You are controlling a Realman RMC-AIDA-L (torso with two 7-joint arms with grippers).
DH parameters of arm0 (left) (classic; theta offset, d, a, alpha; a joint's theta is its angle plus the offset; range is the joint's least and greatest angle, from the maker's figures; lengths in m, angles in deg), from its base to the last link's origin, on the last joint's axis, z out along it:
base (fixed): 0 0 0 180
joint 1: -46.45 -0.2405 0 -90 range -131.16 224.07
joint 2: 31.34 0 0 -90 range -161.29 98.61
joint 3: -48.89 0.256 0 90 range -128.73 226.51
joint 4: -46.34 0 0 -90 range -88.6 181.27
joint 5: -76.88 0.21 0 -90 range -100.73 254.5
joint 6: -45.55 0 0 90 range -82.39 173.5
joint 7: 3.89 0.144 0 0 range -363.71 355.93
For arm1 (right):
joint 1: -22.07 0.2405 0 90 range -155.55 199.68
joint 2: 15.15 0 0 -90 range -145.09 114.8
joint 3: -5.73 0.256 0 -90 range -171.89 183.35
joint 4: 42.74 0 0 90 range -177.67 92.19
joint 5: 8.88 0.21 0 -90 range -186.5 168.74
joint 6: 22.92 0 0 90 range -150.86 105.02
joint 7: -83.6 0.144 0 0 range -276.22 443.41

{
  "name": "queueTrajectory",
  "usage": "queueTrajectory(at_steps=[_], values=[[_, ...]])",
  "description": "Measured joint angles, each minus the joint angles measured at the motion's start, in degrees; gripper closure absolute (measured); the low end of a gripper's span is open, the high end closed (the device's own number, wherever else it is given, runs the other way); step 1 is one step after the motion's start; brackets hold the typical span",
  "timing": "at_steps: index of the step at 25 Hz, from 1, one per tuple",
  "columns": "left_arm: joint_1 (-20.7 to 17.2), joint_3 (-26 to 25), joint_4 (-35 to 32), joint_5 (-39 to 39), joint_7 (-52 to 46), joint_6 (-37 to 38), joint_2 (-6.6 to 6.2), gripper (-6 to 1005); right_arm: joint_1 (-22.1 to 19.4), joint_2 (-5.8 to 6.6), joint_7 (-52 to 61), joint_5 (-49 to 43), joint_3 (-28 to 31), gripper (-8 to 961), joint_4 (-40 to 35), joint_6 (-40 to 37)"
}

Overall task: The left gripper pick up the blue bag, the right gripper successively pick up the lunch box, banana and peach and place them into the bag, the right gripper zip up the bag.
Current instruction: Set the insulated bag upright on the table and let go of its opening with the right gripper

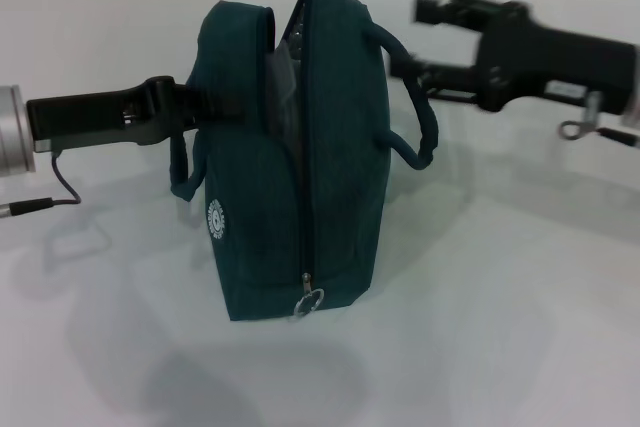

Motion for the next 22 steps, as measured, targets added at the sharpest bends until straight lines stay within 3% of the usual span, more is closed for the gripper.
queueTrajectory(at_steps=[5, 11, 22], values=[[-0.07, 0.02, 0.3, 0.03, 0.32, -0.07, 0.04, 966, -1.31, 0.37, 0.3, -0.17, 4.82, 186, 2.74, -2.93], [-0.04, 0.02, 0.7, 0.07, 0.35, -0.19, 0.05, 966, -1.91, 0.37, 0.12, -3.2, 4.51, 189, 3.4, -8.43], [0.34, 0.01, 0.87, 0.08, 0.38, -0.36, 0.05, 966, 2.17, 0.03, 0.35, -6.01, 2.52, 194, 9.26, -7.65]])
